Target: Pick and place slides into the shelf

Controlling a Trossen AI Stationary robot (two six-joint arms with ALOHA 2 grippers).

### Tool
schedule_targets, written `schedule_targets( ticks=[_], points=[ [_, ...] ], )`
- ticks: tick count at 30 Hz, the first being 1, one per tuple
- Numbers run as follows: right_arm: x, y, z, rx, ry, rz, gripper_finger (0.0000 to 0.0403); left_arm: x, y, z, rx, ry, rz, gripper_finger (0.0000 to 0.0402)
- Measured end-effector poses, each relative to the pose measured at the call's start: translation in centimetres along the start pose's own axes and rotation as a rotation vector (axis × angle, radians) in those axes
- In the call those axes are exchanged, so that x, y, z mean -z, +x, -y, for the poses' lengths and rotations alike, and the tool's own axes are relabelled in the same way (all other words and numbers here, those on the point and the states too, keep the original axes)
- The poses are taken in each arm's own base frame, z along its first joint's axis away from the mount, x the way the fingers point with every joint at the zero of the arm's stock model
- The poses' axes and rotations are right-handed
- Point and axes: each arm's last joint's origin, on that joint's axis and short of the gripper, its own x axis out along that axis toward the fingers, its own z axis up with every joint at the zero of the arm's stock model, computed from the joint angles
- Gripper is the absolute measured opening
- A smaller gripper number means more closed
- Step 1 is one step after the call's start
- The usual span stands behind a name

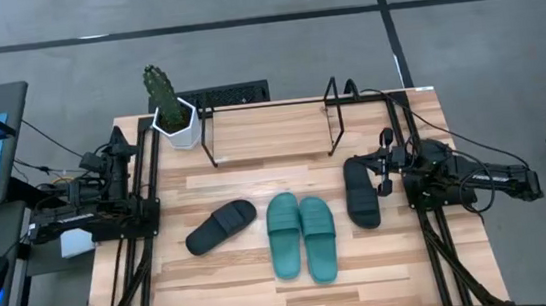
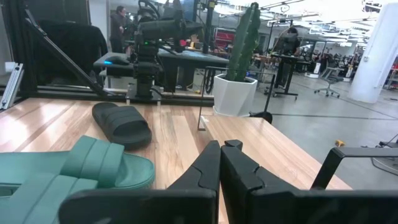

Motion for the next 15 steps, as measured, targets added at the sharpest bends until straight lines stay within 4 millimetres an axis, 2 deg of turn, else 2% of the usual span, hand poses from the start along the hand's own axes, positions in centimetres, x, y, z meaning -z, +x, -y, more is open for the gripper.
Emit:
schedule_targets(
  ticks=[15],
  points=[
    [0.01, 0.0, 0.0, 0.0, 0.0, 0.0, 0.0, 0.46, -0.04, -0.34, -0.144, 0.017, -0.047, 0.0]
  ],
)
